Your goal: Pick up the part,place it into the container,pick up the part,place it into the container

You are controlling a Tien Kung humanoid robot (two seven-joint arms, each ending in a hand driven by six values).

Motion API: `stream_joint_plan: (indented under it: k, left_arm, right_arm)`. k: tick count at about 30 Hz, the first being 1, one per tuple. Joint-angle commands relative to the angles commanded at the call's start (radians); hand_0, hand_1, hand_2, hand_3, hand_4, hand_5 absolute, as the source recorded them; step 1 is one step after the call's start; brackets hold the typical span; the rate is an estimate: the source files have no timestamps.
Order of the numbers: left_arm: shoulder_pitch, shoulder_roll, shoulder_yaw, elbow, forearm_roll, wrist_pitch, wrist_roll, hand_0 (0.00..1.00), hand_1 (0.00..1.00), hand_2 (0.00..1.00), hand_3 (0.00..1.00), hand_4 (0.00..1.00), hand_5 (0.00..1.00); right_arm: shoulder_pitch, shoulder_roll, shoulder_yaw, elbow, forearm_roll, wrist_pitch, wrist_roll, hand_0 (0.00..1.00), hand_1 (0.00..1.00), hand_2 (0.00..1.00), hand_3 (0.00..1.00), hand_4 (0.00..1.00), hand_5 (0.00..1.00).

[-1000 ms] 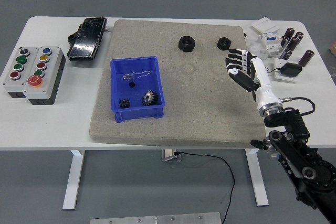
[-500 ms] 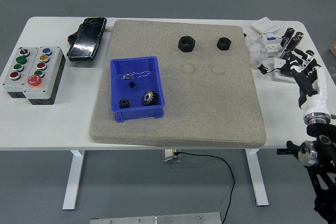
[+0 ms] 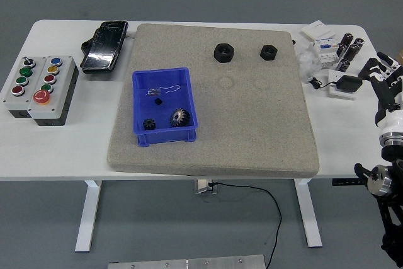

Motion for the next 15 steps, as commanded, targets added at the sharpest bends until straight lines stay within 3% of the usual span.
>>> stream_joint_plan:
  k: [15]
  left_arm:
    - [-0.001,-0.014,-0.022,0.0,0.014,0.004,0.007,0.661,0.624,0.583,0.614,0.708,0.365]
  right_arm:
    - [-0.013,0.004,0.033,0.017,-0.027,-0.006,-0.01,0.666,0.677,0.681,0.687,0.703,0.381]
